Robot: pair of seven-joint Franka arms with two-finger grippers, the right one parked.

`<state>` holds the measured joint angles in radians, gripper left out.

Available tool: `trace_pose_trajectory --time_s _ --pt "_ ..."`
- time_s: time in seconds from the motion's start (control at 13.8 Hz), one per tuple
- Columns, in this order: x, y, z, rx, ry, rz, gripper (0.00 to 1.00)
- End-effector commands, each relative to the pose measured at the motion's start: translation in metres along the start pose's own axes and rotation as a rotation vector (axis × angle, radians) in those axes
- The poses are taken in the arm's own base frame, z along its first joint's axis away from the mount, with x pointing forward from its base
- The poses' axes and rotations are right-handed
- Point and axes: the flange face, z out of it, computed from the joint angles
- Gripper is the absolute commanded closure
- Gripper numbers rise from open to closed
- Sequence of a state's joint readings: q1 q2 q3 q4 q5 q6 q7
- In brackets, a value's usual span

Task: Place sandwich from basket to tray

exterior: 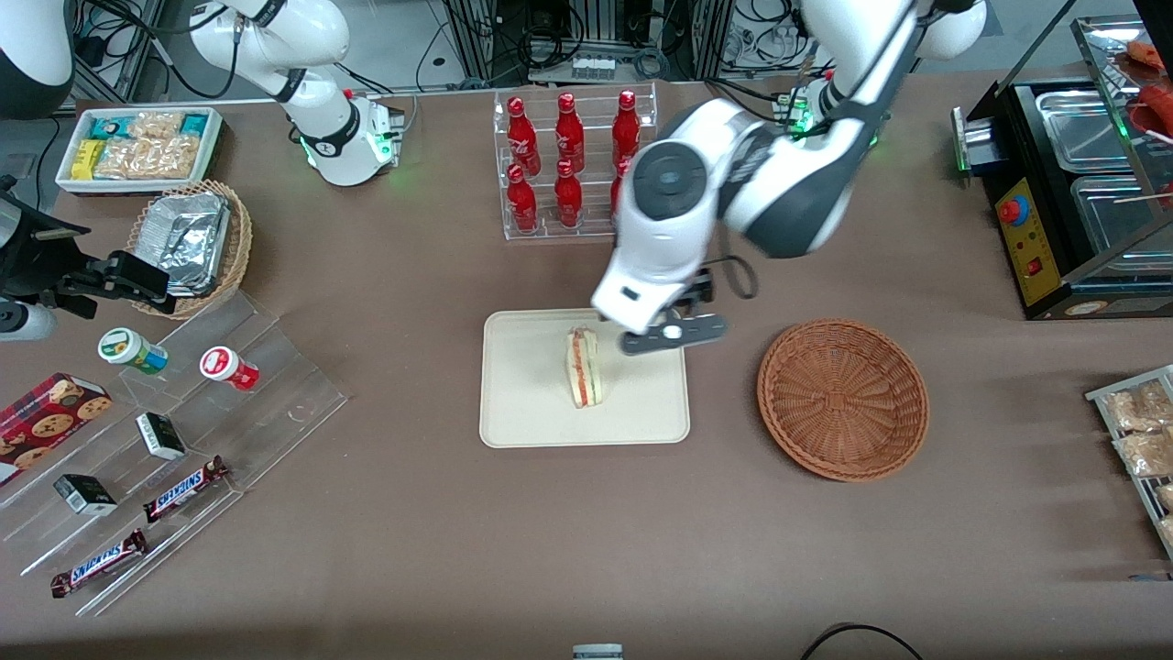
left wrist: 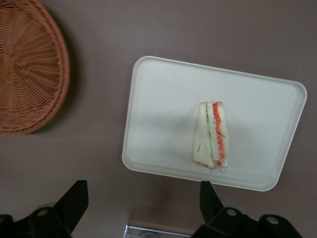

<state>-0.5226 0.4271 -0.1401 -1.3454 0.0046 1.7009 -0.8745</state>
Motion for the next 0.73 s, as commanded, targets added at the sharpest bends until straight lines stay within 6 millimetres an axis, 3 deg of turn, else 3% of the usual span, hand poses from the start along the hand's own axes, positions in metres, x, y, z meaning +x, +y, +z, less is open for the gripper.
trace_pose_trajectory --time_s 0.0,0.29,0.65 --pt "0.013 -0.045 -0.032 -0.014 -0.03 -0.062 0.01" --pt "0.04 -0.118 -0.076 -0.007 -0.039 -0.058 0.01" --pt "0.086 -0.24 -0.107 -0.011 -0.067 0.016 0.01"
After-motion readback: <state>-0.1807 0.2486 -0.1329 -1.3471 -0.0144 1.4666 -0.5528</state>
